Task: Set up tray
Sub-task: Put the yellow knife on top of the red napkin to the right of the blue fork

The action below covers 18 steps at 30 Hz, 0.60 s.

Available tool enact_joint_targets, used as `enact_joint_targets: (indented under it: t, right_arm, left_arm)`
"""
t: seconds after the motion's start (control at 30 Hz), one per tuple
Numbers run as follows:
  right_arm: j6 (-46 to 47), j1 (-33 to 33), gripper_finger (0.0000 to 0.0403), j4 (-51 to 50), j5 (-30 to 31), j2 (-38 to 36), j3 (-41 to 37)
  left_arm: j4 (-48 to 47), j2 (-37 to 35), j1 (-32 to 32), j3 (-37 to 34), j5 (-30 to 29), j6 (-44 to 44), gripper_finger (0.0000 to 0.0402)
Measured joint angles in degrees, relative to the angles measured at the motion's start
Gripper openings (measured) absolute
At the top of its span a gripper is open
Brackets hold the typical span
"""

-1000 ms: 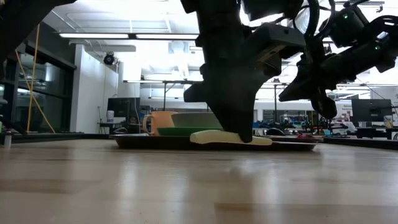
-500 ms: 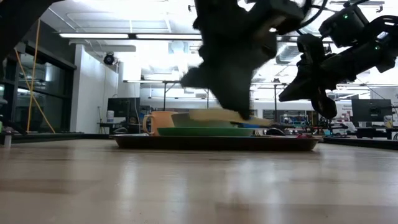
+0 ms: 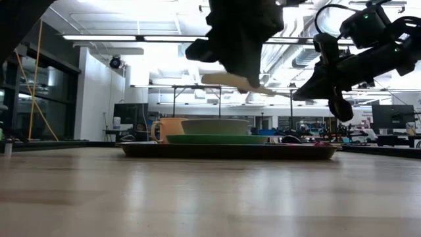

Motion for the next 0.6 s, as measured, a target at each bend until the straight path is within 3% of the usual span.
enact_joint_targets:
  t: [0.6]
  right_arm:
    - [0.24, -8.8, 0.0, -0.57, -7.97, -2.08, 0.0]
  left_arm:
    - [-0.26, -0.99, 2.08, -0.07, -1.95, -8.34, 0.0061]
